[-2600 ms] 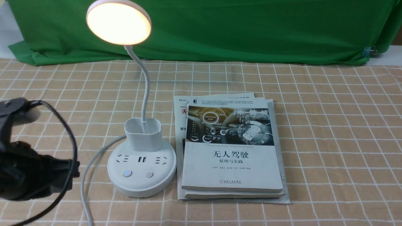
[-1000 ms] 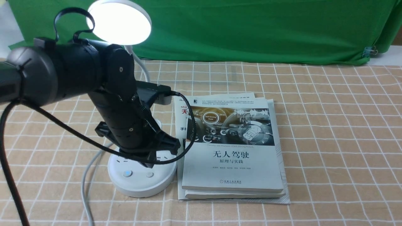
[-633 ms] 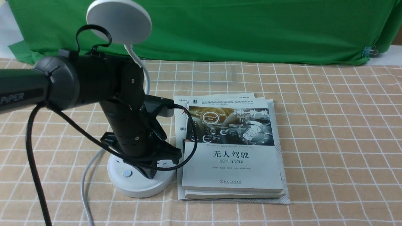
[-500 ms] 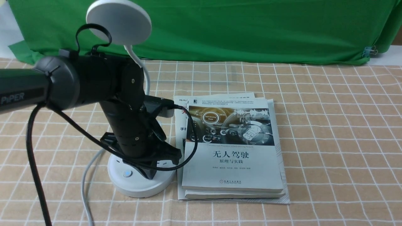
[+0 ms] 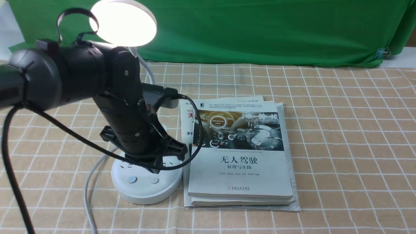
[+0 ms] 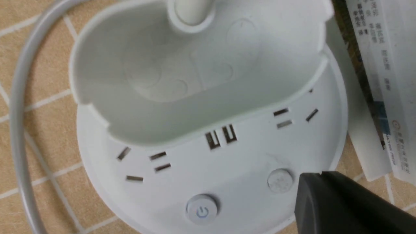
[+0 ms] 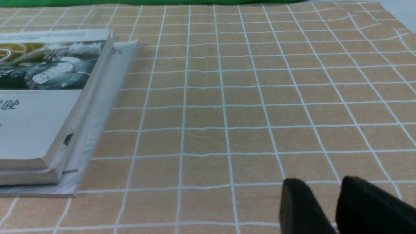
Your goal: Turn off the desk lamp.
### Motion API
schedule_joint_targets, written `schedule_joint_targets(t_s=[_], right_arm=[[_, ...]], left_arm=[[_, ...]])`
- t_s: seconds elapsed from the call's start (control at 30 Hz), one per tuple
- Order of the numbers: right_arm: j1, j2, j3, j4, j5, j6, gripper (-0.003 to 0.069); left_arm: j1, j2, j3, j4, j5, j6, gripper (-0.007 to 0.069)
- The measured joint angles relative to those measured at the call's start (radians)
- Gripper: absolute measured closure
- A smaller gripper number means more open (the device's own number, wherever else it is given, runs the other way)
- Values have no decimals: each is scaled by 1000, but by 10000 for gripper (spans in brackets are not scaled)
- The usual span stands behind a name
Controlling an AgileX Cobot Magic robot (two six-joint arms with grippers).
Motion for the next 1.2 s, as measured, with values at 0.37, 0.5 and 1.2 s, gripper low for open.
schedule_joint_targets(t_s=[0.37, 0.5, 1.2], right_arm=[[0, 0, 0, 0, 0, 0, 416], [0, 0, 0, 0, 0, 0, 416], [0, 0, 0, 0, 0, 0, 416]], left_arm=[[0, 54, 0, 0, 6, 0, 628], [0, 2, 2, -1, 7, 0, 628], [0, -1113, 811, -60, -608, -3, 628]])
